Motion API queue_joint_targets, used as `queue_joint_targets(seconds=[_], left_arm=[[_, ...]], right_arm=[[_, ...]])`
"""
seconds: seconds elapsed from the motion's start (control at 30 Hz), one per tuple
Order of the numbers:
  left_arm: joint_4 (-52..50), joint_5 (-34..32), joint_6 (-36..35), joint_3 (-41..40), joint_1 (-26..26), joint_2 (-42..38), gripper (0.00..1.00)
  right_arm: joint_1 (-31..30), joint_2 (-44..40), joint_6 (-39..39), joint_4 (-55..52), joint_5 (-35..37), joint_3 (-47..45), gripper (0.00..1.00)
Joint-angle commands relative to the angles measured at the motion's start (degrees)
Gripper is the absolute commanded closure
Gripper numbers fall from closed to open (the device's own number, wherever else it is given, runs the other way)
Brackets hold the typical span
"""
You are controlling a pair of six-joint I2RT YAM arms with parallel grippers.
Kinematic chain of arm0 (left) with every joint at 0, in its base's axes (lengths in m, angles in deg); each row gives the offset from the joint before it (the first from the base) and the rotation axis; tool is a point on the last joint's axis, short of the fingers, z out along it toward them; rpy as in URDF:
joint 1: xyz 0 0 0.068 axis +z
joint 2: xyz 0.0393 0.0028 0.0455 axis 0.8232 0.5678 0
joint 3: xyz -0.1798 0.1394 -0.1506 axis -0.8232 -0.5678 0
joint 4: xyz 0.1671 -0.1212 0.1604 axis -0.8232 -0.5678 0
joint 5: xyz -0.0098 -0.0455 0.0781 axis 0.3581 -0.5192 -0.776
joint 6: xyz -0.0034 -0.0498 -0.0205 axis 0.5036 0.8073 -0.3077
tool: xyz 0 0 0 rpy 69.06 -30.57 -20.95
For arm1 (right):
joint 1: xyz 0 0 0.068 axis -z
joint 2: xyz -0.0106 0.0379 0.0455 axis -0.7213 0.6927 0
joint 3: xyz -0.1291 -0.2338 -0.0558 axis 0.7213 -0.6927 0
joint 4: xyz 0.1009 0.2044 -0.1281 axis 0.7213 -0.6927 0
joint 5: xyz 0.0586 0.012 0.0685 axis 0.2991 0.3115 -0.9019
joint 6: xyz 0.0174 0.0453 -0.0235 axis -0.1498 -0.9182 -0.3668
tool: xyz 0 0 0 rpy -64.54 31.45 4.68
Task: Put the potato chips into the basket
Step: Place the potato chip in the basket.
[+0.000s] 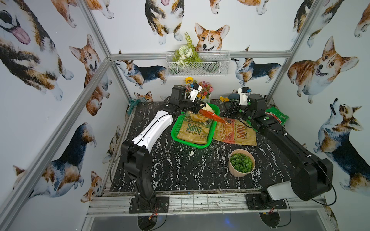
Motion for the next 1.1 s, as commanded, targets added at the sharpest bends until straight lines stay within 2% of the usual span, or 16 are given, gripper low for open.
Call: queue_joint_targets(seconds=[0.0,0.17,0.23,0.53,0.6,0.7,0.93,1.07], left_arm=[[-0.8,3.3,-3.6,3.2,0.9,1.8,1.0],[0.0,4.7,-4.2,-0.1,2.6,0.8,1.0],[0.0,5.5,-4.5,0.9,2.9,1.5,1.0],[-10.4,10.7,-5.5,27.0,2.9,13.9,1.0],[-12.0,11.1,-6.1,28.6,2.9,15.0,1.0],[-12.3,10.8,-7.2,23.9,3.3,14.2,1.0],[-11.9,8.3,-9.8,3.4,4.8,7.8,1.0],[-7.2,7.5,-9.2,-9.2,6.1,1.2,1.0]], right_arm=[[0.0,0.2,0.5,1.2,-1.0,0.0,0.4],[0.0,-0.5,-0.2,2.0,-1.3,-1.9,0.39],[0.1,-0.4,-0.4,2.1,-1.7,-2.4,0.4],[0.1,-0.4,-0.9,1.7,-2.0,-1.1,0.4],[0.1,-0.6,-0.7,1.2,-1.8,-1.2,0.4],[0.1,-0.7,-0.6,1.0,-1.7,-1.8,0.39],[0.1,0.5,-1.9,1.8,-3.8,-2.9,0.39],[0.0,1.6,-3.2,3.0,-5.1,-3.1,0.39]])
